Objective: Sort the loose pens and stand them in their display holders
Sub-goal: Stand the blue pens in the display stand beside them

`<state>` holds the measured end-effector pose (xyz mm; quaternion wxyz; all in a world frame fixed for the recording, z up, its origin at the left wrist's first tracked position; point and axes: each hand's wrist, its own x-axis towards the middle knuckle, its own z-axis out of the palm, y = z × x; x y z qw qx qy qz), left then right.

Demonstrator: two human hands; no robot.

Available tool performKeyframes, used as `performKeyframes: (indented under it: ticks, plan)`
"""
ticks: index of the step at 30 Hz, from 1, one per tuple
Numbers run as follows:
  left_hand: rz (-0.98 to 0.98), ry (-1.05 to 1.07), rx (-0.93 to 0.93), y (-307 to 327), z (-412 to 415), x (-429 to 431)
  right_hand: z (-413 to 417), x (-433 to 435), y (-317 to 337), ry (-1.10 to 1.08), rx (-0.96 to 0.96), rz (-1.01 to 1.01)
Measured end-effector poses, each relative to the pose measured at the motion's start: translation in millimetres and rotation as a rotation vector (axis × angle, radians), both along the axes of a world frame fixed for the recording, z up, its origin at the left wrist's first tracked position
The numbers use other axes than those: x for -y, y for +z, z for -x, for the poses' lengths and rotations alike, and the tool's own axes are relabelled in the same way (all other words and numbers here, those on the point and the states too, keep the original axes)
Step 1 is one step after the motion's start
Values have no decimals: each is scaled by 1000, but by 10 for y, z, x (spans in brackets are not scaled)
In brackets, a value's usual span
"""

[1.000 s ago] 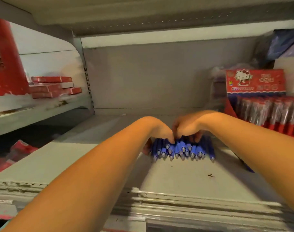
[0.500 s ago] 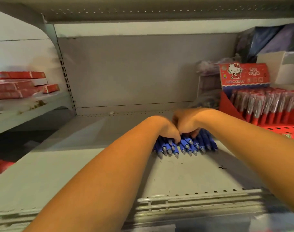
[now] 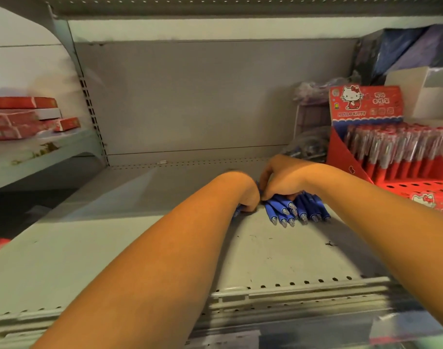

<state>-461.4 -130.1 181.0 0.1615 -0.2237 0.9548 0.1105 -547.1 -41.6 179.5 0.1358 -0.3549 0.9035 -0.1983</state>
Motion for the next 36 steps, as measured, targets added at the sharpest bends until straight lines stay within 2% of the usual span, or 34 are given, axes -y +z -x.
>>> performKeyframes:
  ticks: [5,8,11,14,17,20,23,26,29,36]
  plan:
    - [38,17,74,-10,-25,78,43,-61,2,-27,42,102]
    - [-16,130,-105,6,-67,217,48,-94,34,-42,53,191]
    - [-270,272,-330,40,-158,331,18,-125,87,-67,65,346]
    - [-617,345,-655,122,-226,275,-52,-152,171,-100,68,536]
    - [-913,331,-904,265,-267,81,-182,-197,294,-111,179,792]
    - [-1063,227,-1053,382,-319,-157,-348,-350,346,-43,331,989]
    - [-1056,120,-1112,390,-381,-350,-486,-592,305,-8,422,1125]
    - [-1045,31,-1071,353,-430,-551,-594,-865,274,-36,456,1220]
    - [-1093,-79,-1087,326,-408,-775,-681,-1156,262,-95,419,1276]
    - [-1054,-319,-1218,284,-264,-1600,-872,-2046,254,-192,216,1415]
